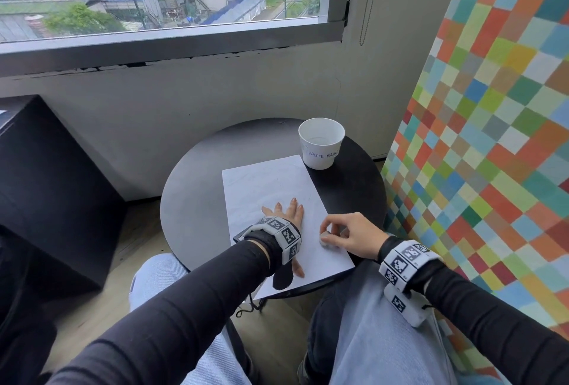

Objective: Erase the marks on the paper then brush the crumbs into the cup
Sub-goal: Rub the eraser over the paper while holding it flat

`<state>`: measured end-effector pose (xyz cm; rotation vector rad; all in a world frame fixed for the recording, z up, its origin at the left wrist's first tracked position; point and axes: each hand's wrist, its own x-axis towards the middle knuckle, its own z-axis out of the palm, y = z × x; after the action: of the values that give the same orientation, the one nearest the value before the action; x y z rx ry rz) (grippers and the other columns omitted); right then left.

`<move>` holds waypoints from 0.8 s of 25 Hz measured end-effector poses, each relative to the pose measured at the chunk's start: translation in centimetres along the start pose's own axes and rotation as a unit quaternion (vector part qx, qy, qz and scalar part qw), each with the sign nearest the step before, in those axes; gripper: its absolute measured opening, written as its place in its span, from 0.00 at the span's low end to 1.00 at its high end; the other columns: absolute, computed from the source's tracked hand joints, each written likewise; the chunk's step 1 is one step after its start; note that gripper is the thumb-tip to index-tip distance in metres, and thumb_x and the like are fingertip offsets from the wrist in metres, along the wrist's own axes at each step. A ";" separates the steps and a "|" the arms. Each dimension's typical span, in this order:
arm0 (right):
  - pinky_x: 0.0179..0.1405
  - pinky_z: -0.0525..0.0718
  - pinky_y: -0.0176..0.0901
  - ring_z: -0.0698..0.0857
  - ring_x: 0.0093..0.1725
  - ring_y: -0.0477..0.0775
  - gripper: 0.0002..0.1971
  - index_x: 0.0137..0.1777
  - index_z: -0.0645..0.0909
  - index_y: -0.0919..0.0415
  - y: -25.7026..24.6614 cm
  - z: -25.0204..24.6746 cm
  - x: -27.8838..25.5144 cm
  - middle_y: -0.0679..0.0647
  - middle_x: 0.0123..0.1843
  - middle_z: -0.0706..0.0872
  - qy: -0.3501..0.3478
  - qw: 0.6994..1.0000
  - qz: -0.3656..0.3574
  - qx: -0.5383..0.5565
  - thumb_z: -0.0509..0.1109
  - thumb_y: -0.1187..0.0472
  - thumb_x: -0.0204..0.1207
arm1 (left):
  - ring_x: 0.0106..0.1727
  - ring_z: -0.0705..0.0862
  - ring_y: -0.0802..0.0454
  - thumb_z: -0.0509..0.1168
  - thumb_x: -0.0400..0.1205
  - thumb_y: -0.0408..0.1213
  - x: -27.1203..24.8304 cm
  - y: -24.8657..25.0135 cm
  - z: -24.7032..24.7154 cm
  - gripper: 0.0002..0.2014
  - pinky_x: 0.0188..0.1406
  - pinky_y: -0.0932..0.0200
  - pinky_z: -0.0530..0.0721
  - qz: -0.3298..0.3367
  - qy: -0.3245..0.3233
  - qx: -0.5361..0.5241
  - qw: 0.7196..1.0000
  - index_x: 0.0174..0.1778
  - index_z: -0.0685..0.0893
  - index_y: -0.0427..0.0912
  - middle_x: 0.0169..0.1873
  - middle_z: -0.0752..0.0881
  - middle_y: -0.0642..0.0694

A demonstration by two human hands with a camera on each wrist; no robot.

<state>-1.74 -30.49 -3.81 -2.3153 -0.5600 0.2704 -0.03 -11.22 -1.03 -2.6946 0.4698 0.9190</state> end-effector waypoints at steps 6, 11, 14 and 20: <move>0.34 0.78 0.34 0.77 0.30 0.45 0.02 0.42 0.84 0.49 -0.3 0.1 -0.4 0.49 0.32 0.83 -0.005 1.000 -0.018 -0.006 0.74 0.54 0.74 | 0.85 0.40 0.28 0.80 0.62 0.64 -0.5 0.4 -0.5 0.75 0.81 0.25 0.49 -0.004 0.004 0.018 1.000 0.84 0.28 0.39 0.84 0.30 0.40; 0.34 0.76 0.32 0.76 0.27 0.42 0.02 0.43 0.84 0.47 0.0 0.3 0.1 0.46 0.30 0.82 0.015 1.000 -0.004 0.002 0.74 0.53 0.74 | 0.82 0.38 0.19 0.76 0.59 0.73 -0.4 0.0 -0.5 0.70 0.79 0.22 0.54 0.012 -0.005 -0.012 1.000 0.81 0.27 0.68 0.83 0.25 0.42; 0.32 0.74 0.30 0.75 0.27 0.41 0.02 0.41 0.86 0.51 -0.2 -0.3 -1.2 0.53 0.29 0.82 -0.047 0.999 -0.006 0.022 0.75 0.56 0.73 | 0.79 0.38 0.13 0.64 0.62 0.82 -0.7 0.9 0.0 0.60 0.80 0.25 0.53 -0.003 0.012 -0.032 0.999 0.79 0.29 0.75 0.83 0.26 0.42; 0.31 0.71 0.29 0.74 0.25 0.41 0.03 0.41 0.83 0.50 -0.4 -0.4 -0.9 0.49 0.29 0.80 -0.001 1.000 -0.002 0.016 0.75 0.56 0.74 | 0.78 0.36 0.12 0.64 0.62 0.82 -0.4 1.2 0.1 0.59 0.79 0.23 0.52 -0.009 0.015 -0.052 0.999 0.78 0.30 0.77 0.83 0.25 0.42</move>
<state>-2.48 -30.88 -3.28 -2.2839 -0.5566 0.2768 -0.84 -12.23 -0.98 -2.8037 0.4147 0.9241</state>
